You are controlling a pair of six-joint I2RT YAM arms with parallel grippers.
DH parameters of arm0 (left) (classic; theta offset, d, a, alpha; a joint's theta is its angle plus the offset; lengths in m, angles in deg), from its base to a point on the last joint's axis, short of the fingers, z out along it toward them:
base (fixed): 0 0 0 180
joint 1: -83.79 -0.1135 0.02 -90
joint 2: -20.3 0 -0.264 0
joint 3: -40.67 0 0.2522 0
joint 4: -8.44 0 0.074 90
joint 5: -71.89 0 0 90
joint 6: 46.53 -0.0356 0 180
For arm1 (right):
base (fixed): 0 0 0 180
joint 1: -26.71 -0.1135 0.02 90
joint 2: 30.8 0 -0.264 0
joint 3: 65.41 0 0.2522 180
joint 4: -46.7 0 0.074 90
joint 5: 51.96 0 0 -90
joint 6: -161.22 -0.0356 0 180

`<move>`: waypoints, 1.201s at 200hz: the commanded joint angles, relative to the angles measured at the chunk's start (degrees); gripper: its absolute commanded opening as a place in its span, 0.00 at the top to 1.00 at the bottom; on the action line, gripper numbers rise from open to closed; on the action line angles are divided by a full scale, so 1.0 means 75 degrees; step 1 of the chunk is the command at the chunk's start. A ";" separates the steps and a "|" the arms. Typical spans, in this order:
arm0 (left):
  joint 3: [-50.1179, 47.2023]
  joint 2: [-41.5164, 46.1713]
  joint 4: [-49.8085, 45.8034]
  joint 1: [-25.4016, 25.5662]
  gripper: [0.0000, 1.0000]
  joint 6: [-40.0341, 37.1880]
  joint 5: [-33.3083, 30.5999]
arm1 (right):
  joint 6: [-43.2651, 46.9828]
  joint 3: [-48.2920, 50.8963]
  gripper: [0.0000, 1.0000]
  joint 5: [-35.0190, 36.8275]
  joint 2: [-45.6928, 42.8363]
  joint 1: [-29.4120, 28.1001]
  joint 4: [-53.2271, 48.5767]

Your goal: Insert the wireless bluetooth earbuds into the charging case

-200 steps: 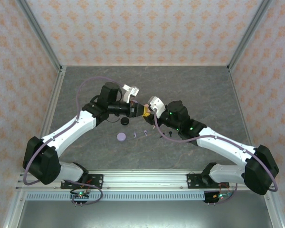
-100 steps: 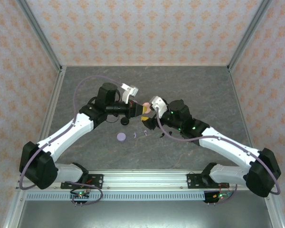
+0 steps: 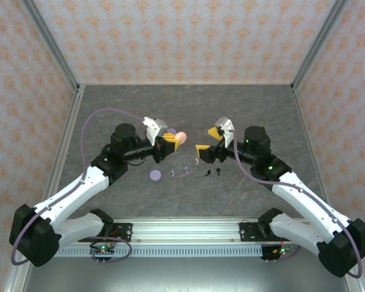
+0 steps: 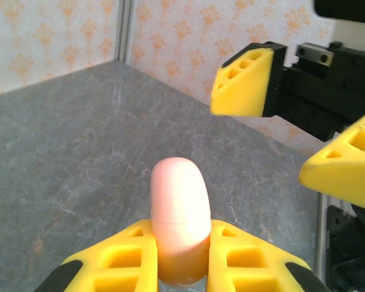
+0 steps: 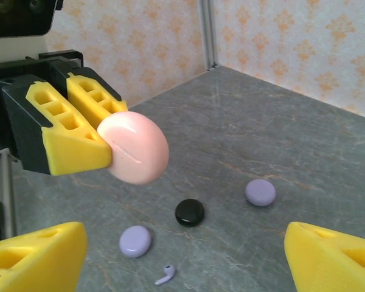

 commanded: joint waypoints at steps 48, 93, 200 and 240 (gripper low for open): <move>0.0006 0.0234 0.0382 0.0376 1.00 -0.1306 -0.0253 | 0.0162 -0.1246 0.19 -0.1130 0.1208 -0.0059 0.0151; 0.0082 0.0198 0.0320 0.0391 1.00 -0.1350 -0.0152 | 0.0288 -0.1513 0.19 -0.0955 0.1591 -0.0052 0.0161; 0.0234 0.0116 -0.0083 0.0456 1.00 -0.1680 0.0043 | 0.0327 -0.2211 0.20 -0.0764 0.2430 0.0067 -0.0202; -0.0033 0.0328 -0.0057 0.0457 1.00 -0.1920 -0.0211 | -0.0197 -0.2266 0.22 -0.0796 0.1948 0.0341 -0.0589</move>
